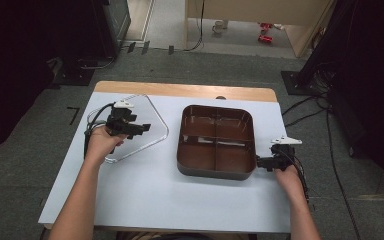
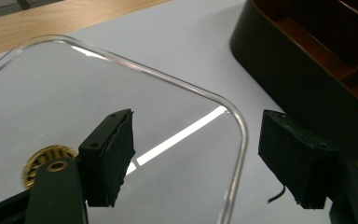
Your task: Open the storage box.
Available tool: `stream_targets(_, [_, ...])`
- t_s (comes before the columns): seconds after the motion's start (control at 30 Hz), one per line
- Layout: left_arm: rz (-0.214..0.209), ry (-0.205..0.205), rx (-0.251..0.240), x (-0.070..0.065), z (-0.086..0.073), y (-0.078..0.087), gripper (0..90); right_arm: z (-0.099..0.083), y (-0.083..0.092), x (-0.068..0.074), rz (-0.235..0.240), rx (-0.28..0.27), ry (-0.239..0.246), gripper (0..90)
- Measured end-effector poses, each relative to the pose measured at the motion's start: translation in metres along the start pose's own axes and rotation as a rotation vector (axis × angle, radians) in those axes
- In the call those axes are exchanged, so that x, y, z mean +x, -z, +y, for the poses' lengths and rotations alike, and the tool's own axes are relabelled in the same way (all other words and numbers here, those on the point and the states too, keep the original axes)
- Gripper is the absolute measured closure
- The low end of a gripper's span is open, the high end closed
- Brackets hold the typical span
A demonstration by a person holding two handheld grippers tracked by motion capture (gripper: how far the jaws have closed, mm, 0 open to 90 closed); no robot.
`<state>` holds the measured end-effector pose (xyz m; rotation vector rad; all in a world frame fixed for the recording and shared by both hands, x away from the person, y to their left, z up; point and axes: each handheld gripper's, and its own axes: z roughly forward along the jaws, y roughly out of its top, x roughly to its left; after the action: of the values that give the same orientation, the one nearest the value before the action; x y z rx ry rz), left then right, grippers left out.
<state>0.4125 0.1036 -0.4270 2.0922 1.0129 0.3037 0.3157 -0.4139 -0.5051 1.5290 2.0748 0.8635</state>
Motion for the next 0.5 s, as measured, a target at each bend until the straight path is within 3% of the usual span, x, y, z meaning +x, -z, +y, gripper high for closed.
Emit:
stream_targets(0.27, [-0.061, -0.075, -0.009, -0.032, -0.01, -0.006, 24.4, 0.0, 0.0, 0.0, 0.001, 0.001, 0.0, 0.0])
stream_targets(0.5, [-0.058, -0.144, -0.001, -0.052, -0.021, -0.011, 22.6, 0.0, 0.0, 0.0, 0.0, 0.0, 0.0, 0.0])
